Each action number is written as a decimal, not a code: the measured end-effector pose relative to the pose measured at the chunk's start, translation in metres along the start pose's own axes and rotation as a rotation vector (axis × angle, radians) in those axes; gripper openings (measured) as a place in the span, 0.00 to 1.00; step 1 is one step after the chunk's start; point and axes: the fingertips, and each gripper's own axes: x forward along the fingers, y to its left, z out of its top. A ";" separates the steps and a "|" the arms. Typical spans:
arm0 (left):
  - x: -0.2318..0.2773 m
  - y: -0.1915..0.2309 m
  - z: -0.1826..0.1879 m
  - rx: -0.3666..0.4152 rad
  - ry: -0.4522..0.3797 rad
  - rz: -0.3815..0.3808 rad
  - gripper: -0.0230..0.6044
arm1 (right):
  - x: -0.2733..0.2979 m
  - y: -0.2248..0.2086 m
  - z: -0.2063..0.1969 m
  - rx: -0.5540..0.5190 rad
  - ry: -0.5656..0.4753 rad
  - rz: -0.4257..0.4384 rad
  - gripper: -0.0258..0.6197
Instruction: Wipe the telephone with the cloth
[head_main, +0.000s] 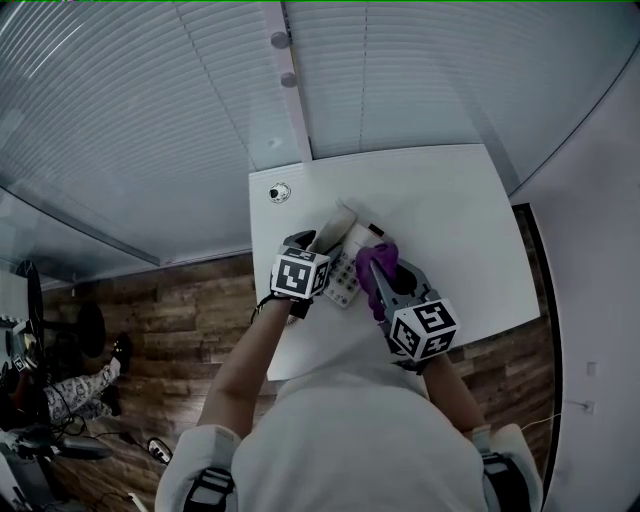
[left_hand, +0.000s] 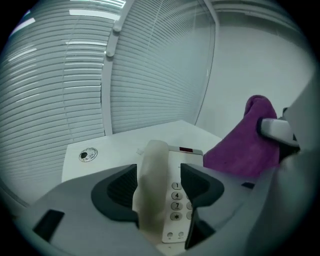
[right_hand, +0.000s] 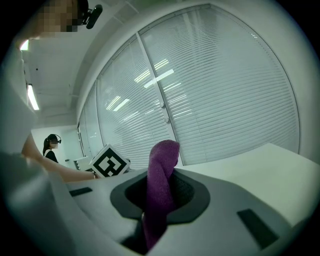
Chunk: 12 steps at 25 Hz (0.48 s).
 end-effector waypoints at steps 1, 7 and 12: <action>0.005 0.001 0.000 0.017 0.012 0.006 0.46 | 0.001 -0.002 0.000 0.004 0.001 0.001 0.13; 0.027 0.005 -0.007 0.084 0.077 0.037 0.48 | 0.004 -0.011 -0.004 0.028 0.009 -0.001 0.13; 0.040 0.010 -0.012 0.144 0.107 0.065 0.47 | 0.006 -0.017 -0.007 0.047 0.011 -0.004 0.13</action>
